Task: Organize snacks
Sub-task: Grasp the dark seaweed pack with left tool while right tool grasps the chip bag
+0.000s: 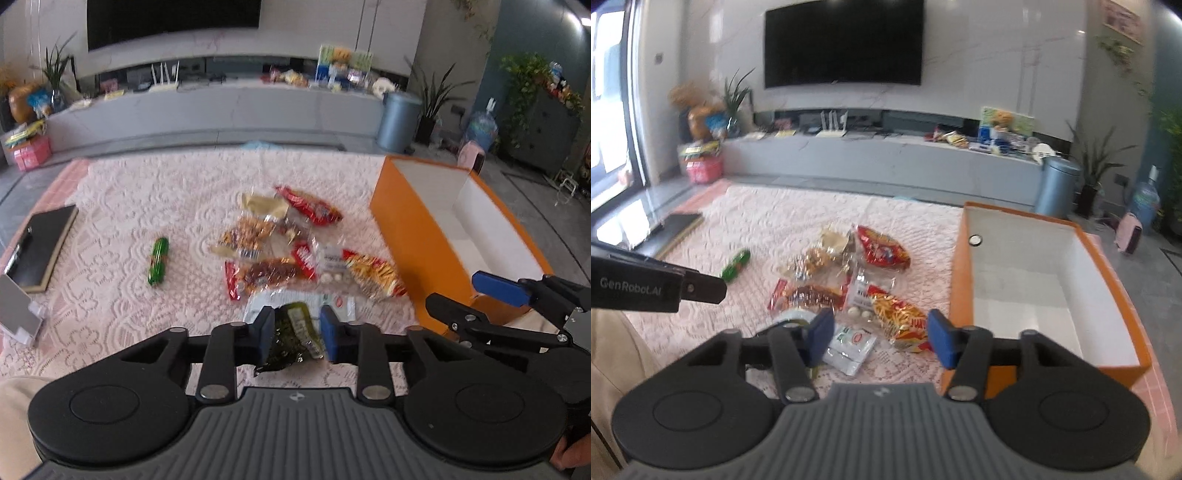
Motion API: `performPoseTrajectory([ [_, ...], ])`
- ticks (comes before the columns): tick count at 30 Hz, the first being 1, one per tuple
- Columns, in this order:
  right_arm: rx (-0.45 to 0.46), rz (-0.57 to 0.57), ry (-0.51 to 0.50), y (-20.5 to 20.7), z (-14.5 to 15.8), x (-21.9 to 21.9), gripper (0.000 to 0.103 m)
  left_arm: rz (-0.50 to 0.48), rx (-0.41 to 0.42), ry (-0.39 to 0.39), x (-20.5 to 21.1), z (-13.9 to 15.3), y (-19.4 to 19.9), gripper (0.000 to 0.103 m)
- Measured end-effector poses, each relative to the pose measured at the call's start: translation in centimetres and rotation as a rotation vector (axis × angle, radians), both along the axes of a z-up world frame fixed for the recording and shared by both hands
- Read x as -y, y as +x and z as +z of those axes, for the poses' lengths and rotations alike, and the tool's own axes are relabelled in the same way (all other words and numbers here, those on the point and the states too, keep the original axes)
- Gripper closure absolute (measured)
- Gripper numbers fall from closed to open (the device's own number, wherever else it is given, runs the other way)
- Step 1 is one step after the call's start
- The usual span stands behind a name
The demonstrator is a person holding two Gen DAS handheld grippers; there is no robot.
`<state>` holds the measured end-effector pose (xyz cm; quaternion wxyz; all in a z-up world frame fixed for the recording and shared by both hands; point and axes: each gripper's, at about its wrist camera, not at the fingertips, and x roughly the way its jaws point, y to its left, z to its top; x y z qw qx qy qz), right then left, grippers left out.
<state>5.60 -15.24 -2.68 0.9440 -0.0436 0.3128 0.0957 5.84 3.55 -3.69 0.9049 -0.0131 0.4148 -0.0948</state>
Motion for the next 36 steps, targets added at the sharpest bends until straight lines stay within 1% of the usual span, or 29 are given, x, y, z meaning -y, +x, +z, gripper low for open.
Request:
performPoseTrajectory([
  [1,-0.005,0.012,-0.017,0.4,-0.4,-0.2,0.051,-0.002,-0.019,0.000,-0.1,-0.4,0.4,0.043],
  [2,-0.010,0.020,-0.033,0.8,-0.7,-0.4,0.051,-0.012,-0.037,0.004,-0.1,-0.7,0.8,0.039],
  [4,-0.020,0.041,-0.055,1.6,-1.4,-0.8,0.051,-0.038,-0.075,0.031,0.0,-1.3,1.7,0.039],
  [5,-0.025,0.057,-0.062,2.1,-1.7,-0.9,0.051,-0.045,-0.092,0.039,0.0,-1.5,2.1,0.036],
  [7,-0.037,0.086,-0.078,3.0,-2.3,-1.2,0.052,-0.062,-0.139,0.021,-0.2,-2.1,3.1,0.029],
  [9,-0.043,0.112,-0.100,4.2,-3.1,-1.4,0.052,-0.080,-0.180,0.005,-0.3,-2.8,4.1,0.029],
  [13,-0.060,0.140,-0.122,6.3,-4.5,-2.0,0.052,-0.086,-0.228,0.057,-0.2,-4.5,5.8,0.029],
  [16,-0.074,0.145,-0.128,7.6,-5.7,-2.3,0.052,-0.061,-0.280,0.073,-0.4,-6.2,6.9,0.030],
  [20,-0.077,0.140,-0.147,9.1,-7.0,-2.7,0.052,0.018,-0.345,0.039,-1.1,-8.4,8.3,0.032],
  [23,-0.067,0.151,-0.170,9.9,-7.7,-3.3,0.051,0.059,-0.381,0.008,-1.4,-9.5,8.9,0.032],
  [26,-0.071,0.154,-0.203,10.7,-8.5,-3.9,0.051,0.096,-0.410,-0.007,-1.6,-10.4,9.4,0.032],
  [28,-0.083,0.140,-0.214,11.2,-9.0,-4.0,0.051,0.110,-0.431,-0.020,-1.8,-10.9,9.6,0.032],
  [29,-0.089,0.131,-0.218,11.5,-9.2,-4.0,0.049,0.115,-0.435,-0.028,-1.9,-11.1,9.8,0.032],
  [30,-0.092,0.118,-0.225,11.7,-9.3,-4.0,0.043,0.120,-0.438,-0.033,-1.9,-11.3,9.9,0.032],
  [31,-0.092,0.105,-0.234,11.9,-9.4,-4.0,0.041,0.123,-0.440,-0.035,-1.8,-11.4,10.0,0.032],
  [33,-0.101,0.089,-0.247,12.4,-9.8,-4.0,0.041,0.123,-0.445,-0.044,-1.8,-11.7,10.1,0.032],
  [36,-0.138,0.064,-0.259,13.0,-10.4,-3.9,0.041,0.124,-0.442,-0.051,-1.5,-12.1,10.4,0.032],
])
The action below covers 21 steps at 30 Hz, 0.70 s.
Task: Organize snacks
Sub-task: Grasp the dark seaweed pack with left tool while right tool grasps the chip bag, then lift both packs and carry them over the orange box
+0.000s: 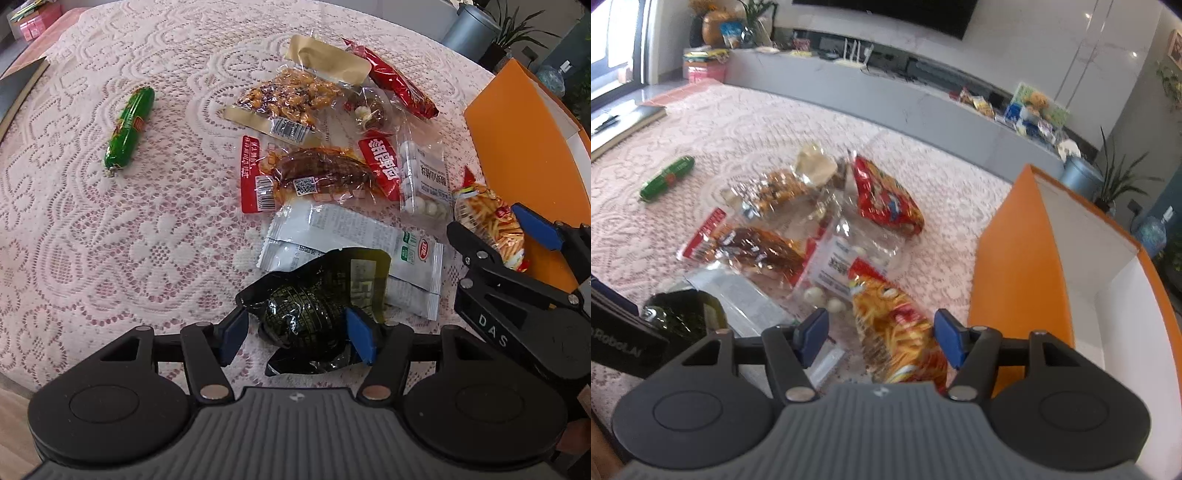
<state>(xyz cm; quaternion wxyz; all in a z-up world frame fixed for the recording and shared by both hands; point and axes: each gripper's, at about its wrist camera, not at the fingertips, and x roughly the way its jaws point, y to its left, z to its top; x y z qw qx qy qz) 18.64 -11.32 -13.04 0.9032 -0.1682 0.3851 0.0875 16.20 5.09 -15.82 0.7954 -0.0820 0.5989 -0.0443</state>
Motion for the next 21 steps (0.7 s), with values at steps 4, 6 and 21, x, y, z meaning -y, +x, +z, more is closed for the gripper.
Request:
performPoseTrajectory([
  [4,-0.007,-0.018,-0.012,0.4,-0.3,-0.1,0.039,0.001,0.005,0.002,0.4,-0.2,0.1,0.031],
  [6,-0.008,-0.015,-0.038,0.4,-0.6,-0.5,0.039,-0.012,0.021,0.017,0.6,-0.2,0.1,0.031],
  [21,0.023,-0.045,-0.093,0.3,-0.9,-0.6,0.073,-0.005,0.090,0.020,0.6,0.3,-0.1,0.046],
])
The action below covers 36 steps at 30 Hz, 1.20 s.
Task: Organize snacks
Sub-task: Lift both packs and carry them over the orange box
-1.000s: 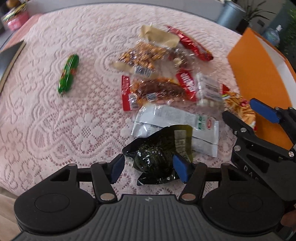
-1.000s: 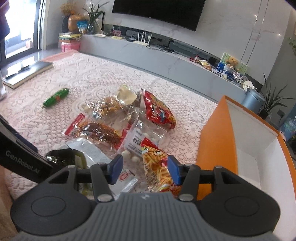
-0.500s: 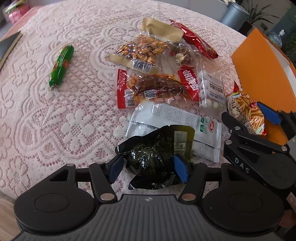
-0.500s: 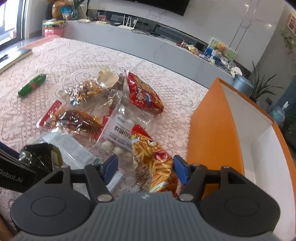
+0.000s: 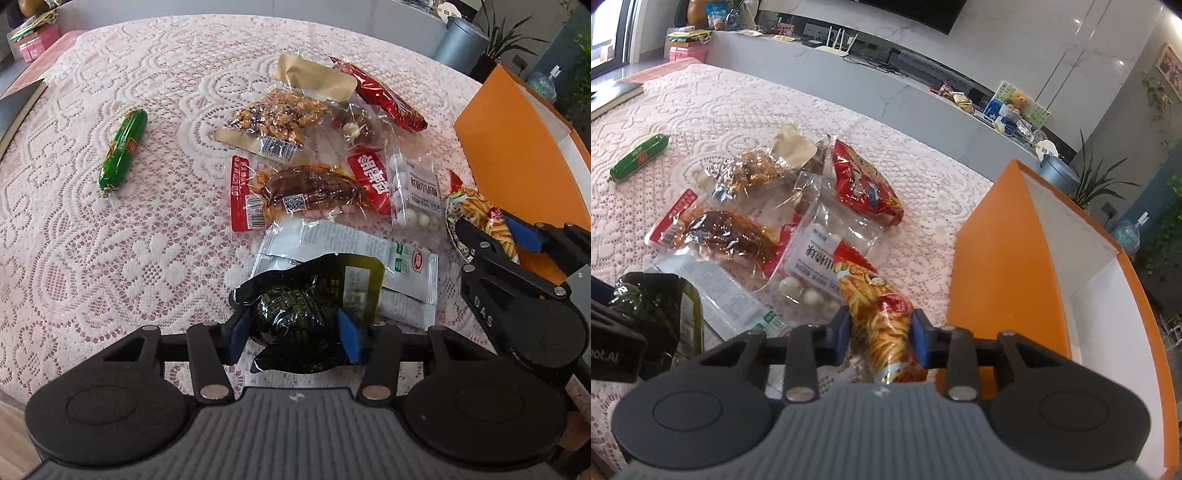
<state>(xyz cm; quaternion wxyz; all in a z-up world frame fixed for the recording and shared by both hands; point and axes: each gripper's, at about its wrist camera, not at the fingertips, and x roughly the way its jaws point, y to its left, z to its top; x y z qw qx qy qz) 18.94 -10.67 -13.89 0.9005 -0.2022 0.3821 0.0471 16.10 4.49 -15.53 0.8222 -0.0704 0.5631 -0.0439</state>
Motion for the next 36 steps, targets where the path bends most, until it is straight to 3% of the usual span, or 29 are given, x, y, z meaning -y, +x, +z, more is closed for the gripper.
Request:
performPoseTrajectory([
  [8,0.058,-0.004,0.072,-0.9,1.9,0.6,0.074,0.009,0.076,0.014,0.4,1.4,-0.9,0.048],
  [22,0.096,-0.069,0.398,-4.6,7.8,4.8,0.074,0.007,0.286,0.014,1.2,8.8,-4.0,0.049],
  [25,0.104,-0.084,0.484,-5.5,9.7,6.4,0.074,-0.022,0.346,0.011,2.2,11.1,-4.6,0.049],
  [29,0.148,-0.114,0.526,-6.8,12.5,8.9,0.074,-0.081,0.412,0.004,4.2,14.0,-4.8,0.049],
  [36,0.153,-0.211,0.608,-7.5,16.0,15.7,0.074,-0.263,0.498,-0.020,10.6,17.2,-3.7,0.049],
])
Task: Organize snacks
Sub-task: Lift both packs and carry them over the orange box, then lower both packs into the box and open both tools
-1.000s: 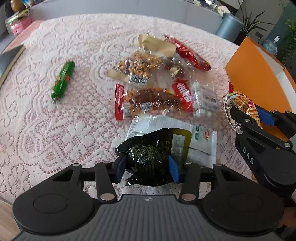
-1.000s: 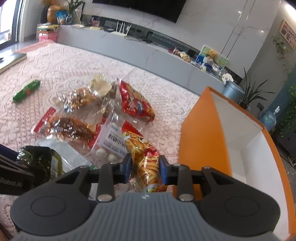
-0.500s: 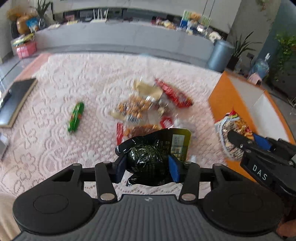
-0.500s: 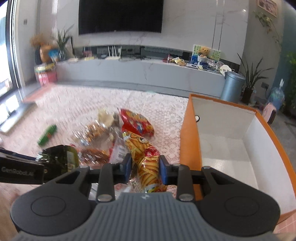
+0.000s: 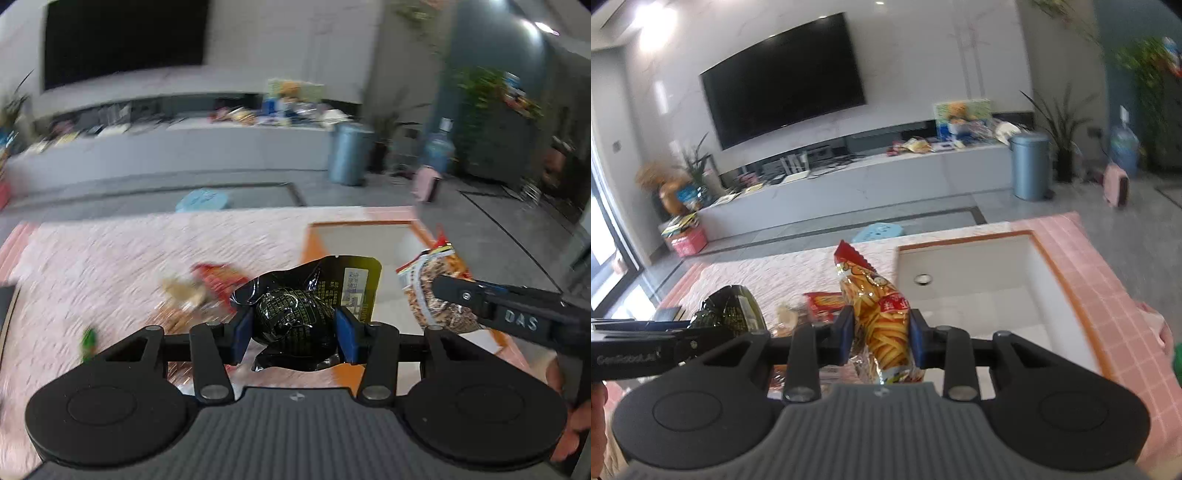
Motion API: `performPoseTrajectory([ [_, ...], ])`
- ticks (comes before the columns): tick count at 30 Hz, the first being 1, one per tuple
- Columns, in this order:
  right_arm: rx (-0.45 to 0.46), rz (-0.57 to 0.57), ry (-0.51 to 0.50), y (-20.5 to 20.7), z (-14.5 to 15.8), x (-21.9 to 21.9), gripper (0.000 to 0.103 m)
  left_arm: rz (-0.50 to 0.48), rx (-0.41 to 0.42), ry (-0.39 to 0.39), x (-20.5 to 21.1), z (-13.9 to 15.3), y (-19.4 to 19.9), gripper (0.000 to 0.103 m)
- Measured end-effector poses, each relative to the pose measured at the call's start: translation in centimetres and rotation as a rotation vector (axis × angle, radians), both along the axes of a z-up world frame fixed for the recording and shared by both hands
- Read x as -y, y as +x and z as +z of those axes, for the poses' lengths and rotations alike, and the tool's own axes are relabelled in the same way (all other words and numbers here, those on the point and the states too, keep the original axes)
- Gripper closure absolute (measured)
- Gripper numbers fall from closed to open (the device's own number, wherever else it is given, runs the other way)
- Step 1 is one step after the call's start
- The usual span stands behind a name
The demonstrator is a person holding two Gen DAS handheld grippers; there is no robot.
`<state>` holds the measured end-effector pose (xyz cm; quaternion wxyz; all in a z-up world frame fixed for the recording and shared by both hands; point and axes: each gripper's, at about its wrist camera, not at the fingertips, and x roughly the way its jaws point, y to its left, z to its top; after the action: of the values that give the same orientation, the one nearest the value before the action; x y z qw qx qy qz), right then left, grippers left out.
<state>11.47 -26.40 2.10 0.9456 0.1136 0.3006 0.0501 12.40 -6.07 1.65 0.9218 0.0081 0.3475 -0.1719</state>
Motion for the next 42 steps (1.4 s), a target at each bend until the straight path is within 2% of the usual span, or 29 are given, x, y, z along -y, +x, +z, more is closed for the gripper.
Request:
performPoseTrajectory([
  [5,-0.069,-0.069,0.044,0.7,0.4,5.2,0.074,-0.164,0.003,0.081,6.3,-0.9,2.0,0.049],
  [9,-0.166,-0.104,0.110,1.8,-1.4,8.7,0.074,-0.303,-0.051,0.169,10.9,-3.2,4.5,0.049],
  [12,-0.226,-0.124,0.151,2.8,-3.3,10.3,0.074,-0.404,-0.099,0.276,14.0,-5.5,6.1,0.049],
  [16,-0.300,-0.112,0.175,4.4,-5.7,11.0,0.074,-0.528,-0.181,0.393,16.2,-8.5,7.1,0.049],
  [21,-0.385,-0.082,0.150,6.7,-8.3,10.6,0.074,-0.692,-0.233,0.608,18.2,-11.7,8.5,0.048],
  [25,-0.436,-0.042,0.178,7.4,-9.8,10.8,0.074,-0.787,-0.291,0.692,18.9,-13.6,9.3,0.048],
  [30,-0.488,-0.024,0.187,8.2,-11.2,10.3,0.074,-0.830,-0.335,0.717,19.1,-14.8,10.0,0.048],
  [35,-0.563,-0.012,0.206,8.7,-12.4,9.9,0.073,-0.821,-0.358,0.738,19.2,-16.5,11.0,0.046],
  [39,-0.575,0.011,0.173,8.9,-12.3,9.0,0.073,-0.811,-0.367,0.729,19.2,-17.0,11.4,0.046],
  [42,-0.582,0.010,0.172,9.1,-12.1,8.8,0.072,-0.810,-0.351,0.727,19.0,-17.1,11.7,0.041],
])
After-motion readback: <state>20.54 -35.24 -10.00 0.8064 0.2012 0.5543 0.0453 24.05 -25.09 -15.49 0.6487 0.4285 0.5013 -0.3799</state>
